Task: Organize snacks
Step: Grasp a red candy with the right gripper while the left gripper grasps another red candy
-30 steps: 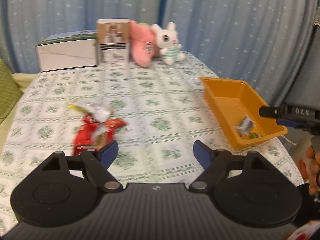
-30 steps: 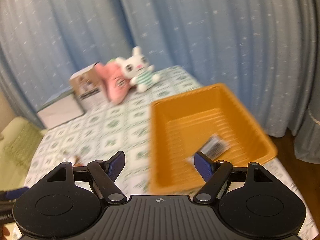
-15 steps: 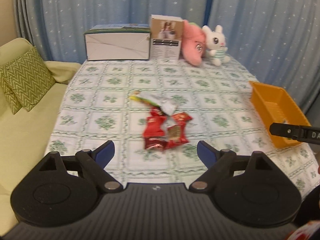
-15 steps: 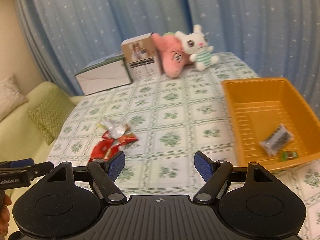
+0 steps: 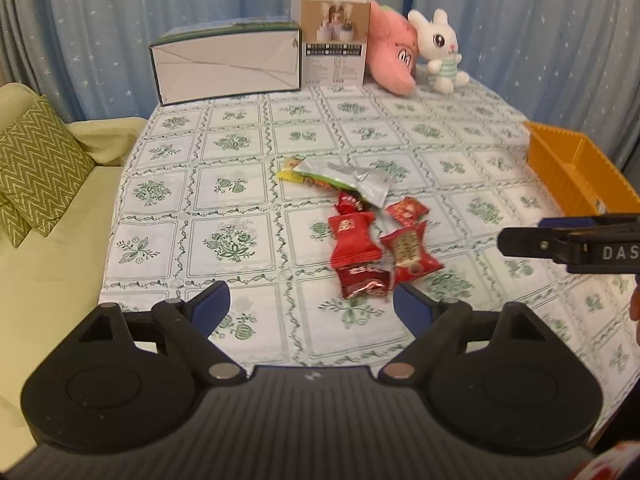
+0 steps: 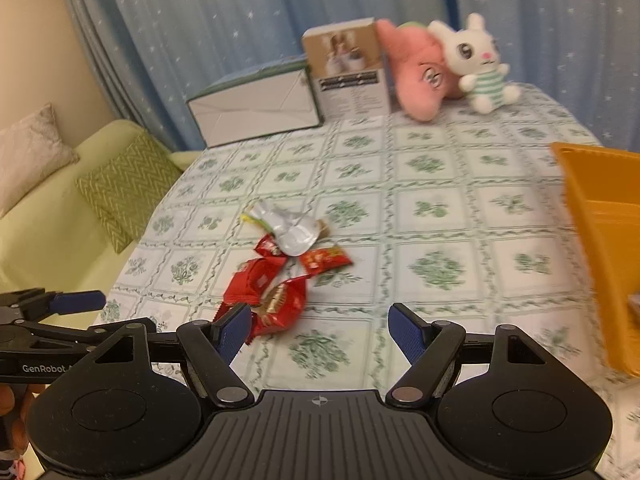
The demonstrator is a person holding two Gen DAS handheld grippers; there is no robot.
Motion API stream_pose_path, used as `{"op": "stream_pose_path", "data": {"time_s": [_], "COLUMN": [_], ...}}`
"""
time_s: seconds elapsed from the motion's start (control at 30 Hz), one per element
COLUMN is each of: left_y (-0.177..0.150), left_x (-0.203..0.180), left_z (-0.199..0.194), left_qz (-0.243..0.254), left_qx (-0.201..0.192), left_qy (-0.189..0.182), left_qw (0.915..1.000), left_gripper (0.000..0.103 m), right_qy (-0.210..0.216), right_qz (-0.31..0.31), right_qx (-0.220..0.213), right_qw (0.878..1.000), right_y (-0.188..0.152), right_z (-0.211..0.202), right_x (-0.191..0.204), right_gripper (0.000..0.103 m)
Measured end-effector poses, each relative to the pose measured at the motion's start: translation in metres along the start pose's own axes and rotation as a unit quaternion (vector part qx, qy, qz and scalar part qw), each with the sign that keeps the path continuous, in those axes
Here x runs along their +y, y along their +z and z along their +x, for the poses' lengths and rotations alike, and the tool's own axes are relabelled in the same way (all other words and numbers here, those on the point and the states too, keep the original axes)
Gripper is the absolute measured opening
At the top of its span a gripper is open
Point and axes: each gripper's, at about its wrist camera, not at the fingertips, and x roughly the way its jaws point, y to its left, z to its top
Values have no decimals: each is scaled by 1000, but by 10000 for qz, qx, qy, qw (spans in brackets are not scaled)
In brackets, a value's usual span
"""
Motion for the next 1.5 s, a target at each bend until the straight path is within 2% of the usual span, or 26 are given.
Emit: {"op": "stream_pose_path", "data": {"time_s": [0.13,0.23,0.33,0.53,0.67,0.73,0.87,1.0,1.1,1.27,1.43,1.5], "left_y": [1,1,0,-3,-6,-6,-3,0,2,5,9,8], "left_x": [9,15,20,26,25,23,11,-2,-12,-27,-44,-49], "left_z": [17,27,35,49,53,54,59,73,86,98,97,96], "left_qz": [192,234,214,162,195,254,590,958,1190,1423,1473,1450], "left_qx": [104,129,120,173,147,155,118,254,406,508,611,697], "left_qy": [-92,-127,-184,-280,-407,-490,-676,-748,-657,-743,-799,-789], "left_qw": [9997,9996,9995,9993,9989,9984,9959,9923,9899,9857,9840,9838], "left_gripper": [87,87,87,87,86,85,83,75,67,63,38,32], "right_qy": [81,106,105,82,39,13,-102,-265,-364,-480,-529,-529], "right_qz": [-80,-128,-114,-188,-326,-400,-423,-308,-244,-93,32,65], "right_qx": [140,307,407,574,596,498,346,246,246,303,321,306], "right_qw": [9998,9994,9991,9981,9977,9980,9985,9989,9987,9983,9981,9981], "right_y": [1,1,1,3,4,5,5,1,-3,-14,-21,-21], "right_z": [31,54,73,100,105,99,81,62,49,35,27,24], "right_x": [9,14,16,20,24,24,13,-6,-18,-34,-45,-48], "right_gripper": [75,63,61,47,42,31,31,31,31,31,31,31]}}
